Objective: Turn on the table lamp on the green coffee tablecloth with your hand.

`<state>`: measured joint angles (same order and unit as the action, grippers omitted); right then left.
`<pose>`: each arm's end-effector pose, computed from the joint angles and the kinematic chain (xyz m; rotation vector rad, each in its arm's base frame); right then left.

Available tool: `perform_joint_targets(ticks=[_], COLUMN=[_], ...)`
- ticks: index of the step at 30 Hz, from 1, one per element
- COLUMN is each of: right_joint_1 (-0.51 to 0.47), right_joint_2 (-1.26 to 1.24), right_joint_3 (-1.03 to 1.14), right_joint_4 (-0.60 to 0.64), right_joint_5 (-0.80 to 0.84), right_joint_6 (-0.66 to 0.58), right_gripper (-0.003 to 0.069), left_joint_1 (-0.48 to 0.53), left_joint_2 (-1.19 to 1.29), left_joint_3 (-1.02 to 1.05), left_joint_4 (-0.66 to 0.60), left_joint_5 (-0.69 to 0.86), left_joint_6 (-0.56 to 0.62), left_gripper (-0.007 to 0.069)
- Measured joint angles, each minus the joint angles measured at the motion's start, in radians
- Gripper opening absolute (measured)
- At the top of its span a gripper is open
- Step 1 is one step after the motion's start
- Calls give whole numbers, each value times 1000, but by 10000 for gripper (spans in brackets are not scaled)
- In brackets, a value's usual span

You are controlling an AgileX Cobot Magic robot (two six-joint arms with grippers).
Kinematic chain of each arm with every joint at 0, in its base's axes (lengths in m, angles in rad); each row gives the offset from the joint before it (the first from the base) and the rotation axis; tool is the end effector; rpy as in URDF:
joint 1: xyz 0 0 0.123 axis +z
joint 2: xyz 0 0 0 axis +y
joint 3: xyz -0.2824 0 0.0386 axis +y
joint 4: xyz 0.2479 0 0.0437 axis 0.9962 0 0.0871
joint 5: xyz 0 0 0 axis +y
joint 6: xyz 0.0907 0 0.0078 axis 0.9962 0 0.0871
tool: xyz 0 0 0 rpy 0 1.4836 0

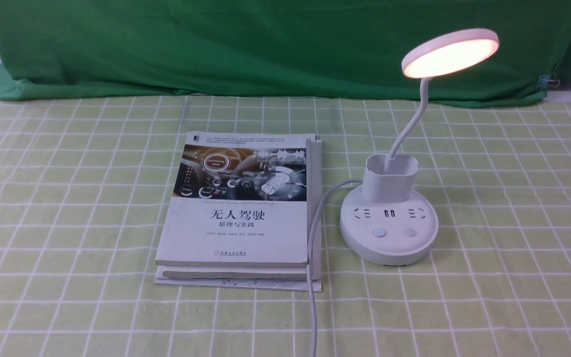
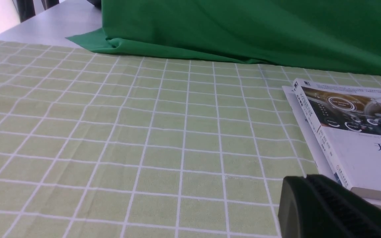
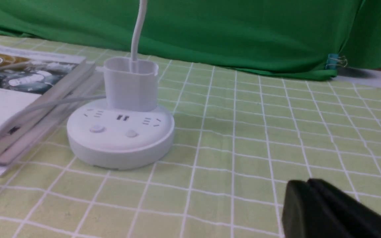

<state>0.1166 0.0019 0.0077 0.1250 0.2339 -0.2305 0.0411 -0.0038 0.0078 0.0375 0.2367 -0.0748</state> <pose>0.0552 0.0091 0.1893 -0.2153 1.7119 0.0306 0.0554 0.0031 0.1892 -0.0750 1.7225 0.0096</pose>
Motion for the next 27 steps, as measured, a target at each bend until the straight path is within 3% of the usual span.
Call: perform_joint_targets(ticks=[13, 20, 27], right_joint_1=[-10, -99, -103], right_joint_2=[0, 0, 0], right_joint_3=[0, 0, 0], right_joint_4=[2, 4, 4], right_joint_5=[24, 24, 24], right_joint_6=[0, 0, 1], right_gripper=[39, 60, 84], left_joint_1=[0, 0, 0], left_joint_2=[0, 0, 0], left_joint_3=[0, 0, 0], left_joint_4=[0, 0, 0], left_joint_5=[0, 0, 0], left_joint_6=[0, 0, 0], left_gripper=[3, 3, 3])
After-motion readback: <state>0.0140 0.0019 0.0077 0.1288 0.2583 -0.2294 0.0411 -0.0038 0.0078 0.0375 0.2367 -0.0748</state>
